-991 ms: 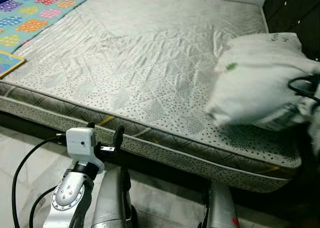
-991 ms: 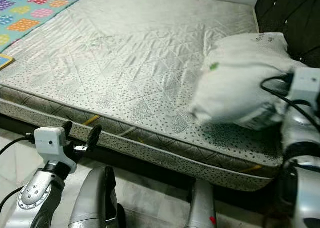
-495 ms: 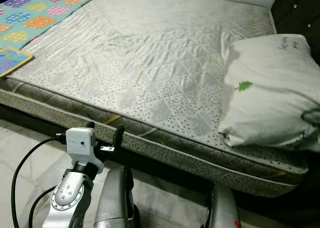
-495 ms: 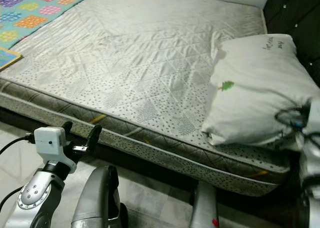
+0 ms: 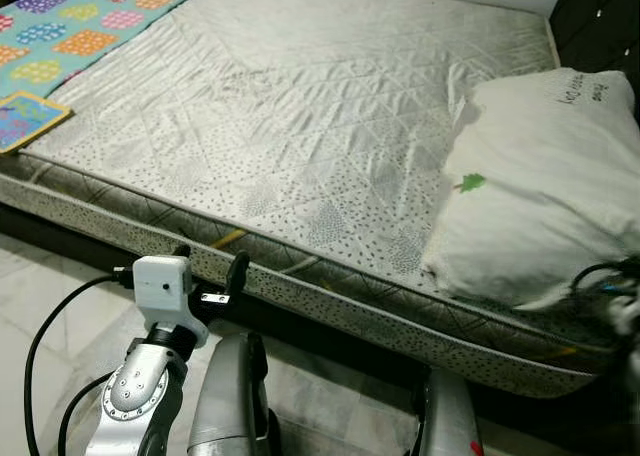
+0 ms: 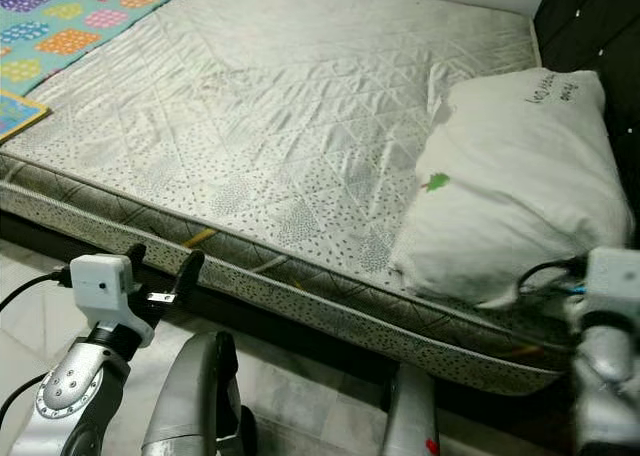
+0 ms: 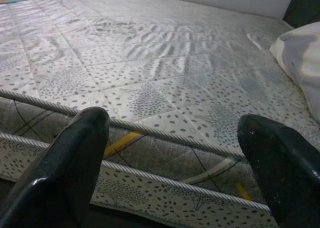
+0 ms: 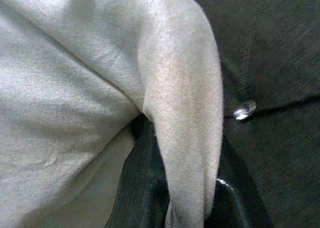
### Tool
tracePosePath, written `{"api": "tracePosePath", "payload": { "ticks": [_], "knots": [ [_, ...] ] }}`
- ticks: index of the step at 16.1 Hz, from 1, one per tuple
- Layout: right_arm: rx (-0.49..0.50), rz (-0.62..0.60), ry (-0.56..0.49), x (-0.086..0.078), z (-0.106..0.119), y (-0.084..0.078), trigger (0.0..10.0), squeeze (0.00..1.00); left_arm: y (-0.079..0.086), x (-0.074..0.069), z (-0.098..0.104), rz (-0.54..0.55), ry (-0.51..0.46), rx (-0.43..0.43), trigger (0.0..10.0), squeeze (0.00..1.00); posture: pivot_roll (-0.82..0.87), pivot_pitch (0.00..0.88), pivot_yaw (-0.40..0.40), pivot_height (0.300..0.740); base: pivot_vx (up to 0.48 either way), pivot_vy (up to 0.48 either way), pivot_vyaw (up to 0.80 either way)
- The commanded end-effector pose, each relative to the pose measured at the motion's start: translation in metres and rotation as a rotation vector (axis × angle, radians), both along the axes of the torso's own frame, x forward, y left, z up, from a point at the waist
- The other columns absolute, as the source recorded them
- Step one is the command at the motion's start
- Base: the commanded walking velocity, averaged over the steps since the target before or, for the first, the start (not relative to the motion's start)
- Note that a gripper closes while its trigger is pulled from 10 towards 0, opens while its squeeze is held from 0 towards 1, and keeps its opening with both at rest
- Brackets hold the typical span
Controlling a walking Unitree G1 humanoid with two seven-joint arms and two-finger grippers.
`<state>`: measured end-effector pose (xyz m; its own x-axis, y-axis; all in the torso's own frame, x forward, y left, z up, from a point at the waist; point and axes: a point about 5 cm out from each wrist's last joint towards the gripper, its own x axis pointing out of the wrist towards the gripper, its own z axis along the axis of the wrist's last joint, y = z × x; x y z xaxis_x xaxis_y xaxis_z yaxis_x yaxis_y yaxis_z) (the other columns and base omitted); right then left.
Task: Clean up the room
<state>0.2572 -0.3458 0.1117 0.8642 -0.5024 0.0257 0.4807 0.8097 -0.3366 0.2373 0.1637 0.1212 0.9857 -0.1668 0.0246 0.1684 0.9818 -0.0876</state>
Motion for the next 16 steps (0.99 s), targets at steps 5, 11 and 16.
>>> {"api": "tracePosePath", "payload": {
  "ticks": [5,11,16],
  "knots": [
    [0.069,0.066,-0.033,0.000,0.006,0.035,0.0,0.00,-0.003,0.000,-0.001,-0.006,0.002,-0.003,10.0,0.00,-0.02,0.085,-0.025,0.531,0.000,0.000,0.00],
    [0.116,0.148,-0.013,0.019,0.010,0.059,10.0,0.00,-0.005,0.000,-0.002,0.002,0.002,-0.008,10.0,0.00,-0.02,0.081,-0.038,0.531,0.000,0.000,0.00],
    [0.157,0.162,-0.025,0.035,0.015,0.070,10.0,0.00,-0.004,0.000,-0.002,0.008,-0.001,-0.007,10.0,0.00,-0.01,0.077,-0.042,0.531,0.000,0.000,-0.64]
  ]
}}
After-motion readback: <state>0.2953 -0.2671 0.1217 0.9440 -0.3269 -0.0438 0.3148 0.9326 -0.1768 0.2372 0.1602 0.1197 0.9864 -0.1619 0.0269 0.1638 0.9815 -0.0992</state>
